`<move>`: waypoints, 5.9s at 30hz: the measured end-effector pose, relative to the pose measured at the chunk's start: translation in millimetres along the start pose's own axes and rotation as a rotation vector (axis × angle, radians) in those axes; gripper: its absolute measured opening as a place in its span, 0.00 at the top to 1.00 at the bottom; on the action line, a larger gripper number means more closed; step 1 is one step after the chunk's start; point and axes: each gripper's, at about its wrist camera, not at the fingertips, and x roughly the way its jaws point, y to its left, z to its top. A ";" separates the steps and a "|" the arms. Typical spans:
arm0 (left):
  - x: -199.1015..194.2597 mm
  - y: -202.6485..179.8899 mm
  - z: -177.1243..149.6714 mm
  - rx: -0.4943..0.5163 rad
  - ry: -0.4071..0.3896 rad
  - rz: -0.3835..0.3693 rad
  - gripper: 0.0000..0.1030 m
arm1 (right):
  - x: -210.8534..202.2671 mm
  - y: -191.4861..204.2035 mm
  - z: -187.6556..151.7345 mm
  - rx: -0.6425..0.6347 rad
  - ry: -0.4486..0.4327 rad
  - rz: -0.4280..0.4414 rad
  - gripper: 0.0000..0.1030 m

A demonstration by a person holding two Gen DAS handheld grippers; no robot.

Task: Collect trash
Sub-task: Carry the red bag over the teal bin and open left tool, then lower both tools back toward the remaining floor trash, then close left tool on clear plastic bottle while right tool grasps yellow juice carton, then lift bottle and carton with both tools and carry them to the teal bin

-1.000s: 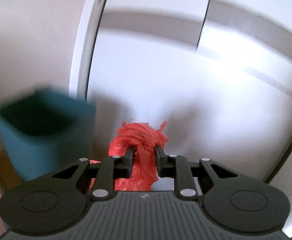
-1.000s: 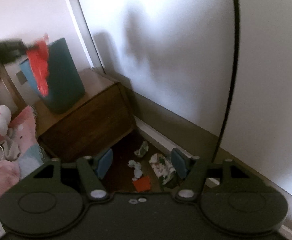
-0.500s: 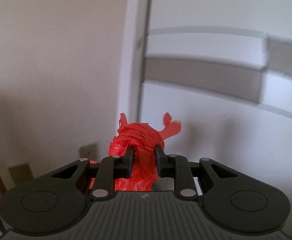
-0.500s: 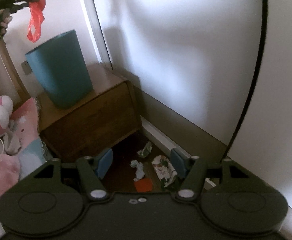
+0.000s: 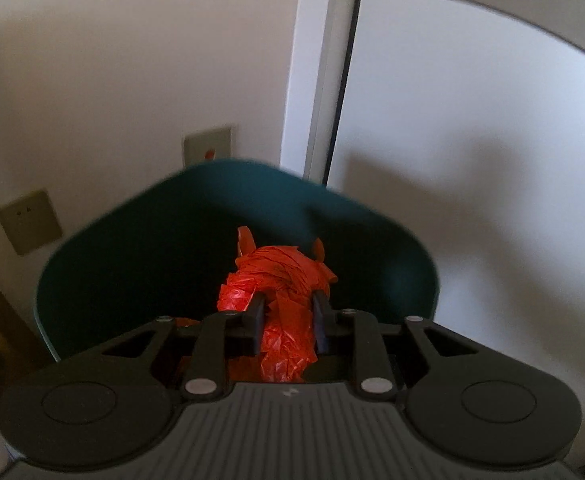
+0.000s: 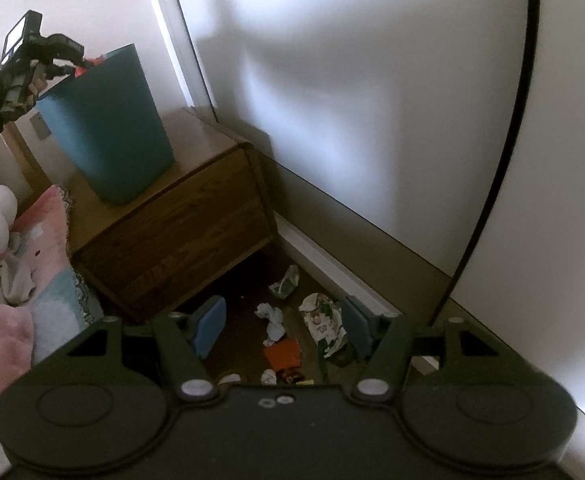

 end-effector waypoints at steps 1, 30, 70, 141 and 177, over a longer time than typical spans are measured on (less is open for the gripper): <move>3.0 -2.4 5.7 0.001 0.004 -0.001 0.75 | 0.1 0.1 -0.3 0.001 0.000 0.001 0.39; -17.0 -146.8 -207.5 0.339 0.197 -0.453 0.19 | 119.8 -53.1 -0.8 -0.012 0.123 -0.012 0.37; 428.1 -196.4 -597.3 0.048 0.903 -0.054 0.14 | 556.2 -74.0 -259.6 -0.217 0.809 0.122 0.37; -54.3 -135.1 -256.2 0.084 0.105 -0.249 0.68 | 129.3 50.2 99.2 -0.336 -0.189 0.042 0.60; -149.4 48.1 -19.4 0.069 -0.202 -0.132 0.68 | 112.3 278.8 311.1 -0.433 -0.434 0.393 0.60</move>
